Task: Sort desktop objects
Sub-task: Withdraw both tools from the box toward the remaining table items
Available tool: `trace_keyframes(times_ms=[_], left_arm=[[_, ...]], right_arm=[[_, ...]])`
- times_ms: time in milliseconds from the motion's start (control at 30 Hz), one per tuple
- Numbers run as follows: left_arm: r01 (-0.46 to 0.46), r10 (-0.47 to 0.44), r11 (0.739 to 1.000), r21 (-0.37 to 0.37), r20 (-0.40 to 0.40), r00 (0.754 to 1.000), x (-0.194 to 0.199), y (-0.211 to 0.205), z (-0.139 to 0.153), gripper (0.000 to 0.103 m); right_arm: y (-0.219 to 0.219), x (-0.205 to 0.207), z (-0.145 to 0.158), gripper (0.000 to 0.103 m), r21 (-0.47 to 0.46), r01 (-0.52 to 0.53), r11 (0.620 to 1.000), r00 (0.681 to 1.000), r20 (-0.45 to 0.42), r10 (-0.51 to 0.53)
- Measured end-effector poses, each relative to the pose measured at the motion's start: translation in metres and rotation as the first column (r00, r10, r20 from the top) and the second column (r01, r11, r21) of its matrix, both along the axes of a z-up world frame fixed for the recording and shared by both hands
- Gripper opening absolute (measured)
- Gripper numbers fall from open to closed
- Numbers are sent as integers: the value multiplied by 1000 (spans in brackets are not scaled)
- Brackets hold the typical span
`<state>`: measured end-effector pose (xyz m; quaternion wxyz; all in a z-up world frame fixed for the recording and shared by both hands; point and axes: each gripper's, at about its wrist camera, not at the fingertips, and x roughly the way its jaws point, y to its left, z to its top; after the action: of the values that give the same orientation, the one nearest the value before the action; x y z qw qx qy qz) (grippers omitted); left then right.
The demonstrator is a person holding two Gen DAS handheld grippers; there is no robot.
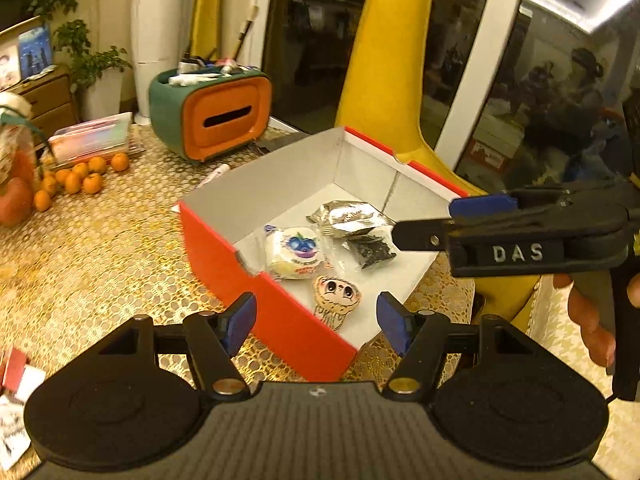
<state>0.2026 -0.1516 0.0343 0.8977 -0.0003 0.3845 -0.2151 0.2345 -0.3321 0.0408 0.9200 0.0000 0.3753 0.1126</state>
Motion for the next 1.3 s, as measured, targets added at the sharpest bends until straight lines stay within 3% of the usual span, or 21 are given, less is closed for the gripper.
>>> trace_keyframes(times_ms=[500, 700, 800, 967, 1300], left_arm=[[-130, 131, 990, -49, 24, 991, -42, 91, -7, 86], [-191, 193, 980, -54, 21, 981, -50, 131, -13, 87], [-219, 221, 975, -45, 42, 974, -55, 150, -14, 103], [-264, 262, 964, 17, 74, 962, -58, 179, -16, 103], [-359, 357, 933, 15, 48, 933, -58, 254, -43, 103]], right_arm=[[61, -29, -7, 79, 5, -73, 997, 997, 32, 73], [98, -38, -12, 80, -15, -135, 991, 990, 45, 136], [119, -41, -17, 80, -22, -177, 984, 983, 42, 178], [152, -40, -28, 82, -59, -237, 970, 970, 40, 239], [215, -32, -50, 83, -89, -328, 940, 944, 10, 330]])
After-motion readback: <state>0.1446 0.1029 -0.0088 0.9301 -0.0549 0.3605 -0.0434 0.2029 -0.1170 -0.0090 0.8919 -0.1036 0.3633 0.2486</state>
